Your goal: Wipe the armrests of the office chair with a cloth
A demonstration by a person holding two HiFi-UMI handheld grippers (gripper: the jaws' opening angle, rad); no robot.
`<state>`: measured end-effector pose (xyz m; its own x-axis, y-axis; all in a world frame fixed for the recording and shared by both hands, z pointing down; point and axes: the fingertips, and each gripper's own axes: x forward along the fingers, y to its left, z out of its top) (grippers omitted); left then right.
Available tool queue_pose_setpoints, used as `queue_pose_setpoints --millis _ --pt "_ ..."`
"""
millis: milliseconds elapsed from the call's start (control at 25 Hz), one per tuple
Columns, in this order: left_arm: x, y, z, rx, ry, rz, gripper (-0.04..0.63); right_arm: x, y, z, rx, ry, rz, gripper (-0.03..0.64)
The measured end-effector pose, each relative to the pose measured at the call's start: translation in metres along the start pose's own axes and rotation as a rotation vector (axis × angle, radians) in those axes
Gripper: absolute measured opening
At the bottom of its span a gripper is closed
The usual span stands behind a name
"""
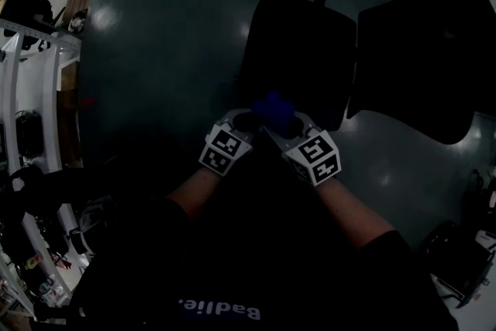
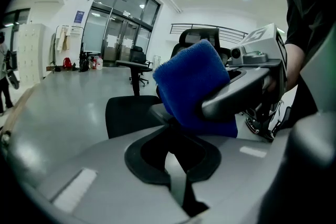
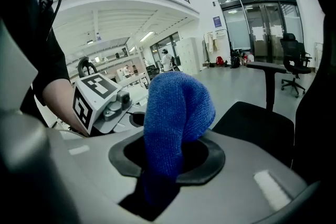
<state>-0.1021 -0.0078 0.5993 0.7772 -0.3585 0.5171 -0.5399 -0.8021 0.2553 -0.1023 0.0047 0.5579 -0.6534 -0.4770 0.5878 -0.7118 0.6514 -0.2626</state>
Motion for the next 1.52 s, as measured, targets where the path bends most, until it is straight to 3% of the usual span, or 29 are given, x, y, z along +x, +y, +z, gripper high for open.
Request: queue_pose_setpoints --millis 360,680,1040,1280,1520 --pt "-0.018 0.009 -0.015 -0.033 0.003 0.047 0.018 0.001 0.032 0.011 -0.07 0.0 0.079 0.132" --pt "-0.061 -0.023 -0.014 -0.055 -0.018 0.125 0.018 -0.062 0.037 0.014 -0.106 -0.077 0.114 0.132" --pt "-0.088 -0.116 0.046 -0.048 -0.164 0.216 0.018 -0.188 0.012 -0.013 -0.153 -0.217 0.065 0.13" --pt "-0.078 -0.208 0.091 -0.011 -0.256 0.195 0.018 -0.274 -0.009 -0.049 -0.127 -0.267 0.014 0.132" --pt "-0.074 -0.28 0.115 0.064 -0.287 0.154 0.018 -0.328 -0.019 -0.072 -0.082 -0.314 -0.011 0.13"
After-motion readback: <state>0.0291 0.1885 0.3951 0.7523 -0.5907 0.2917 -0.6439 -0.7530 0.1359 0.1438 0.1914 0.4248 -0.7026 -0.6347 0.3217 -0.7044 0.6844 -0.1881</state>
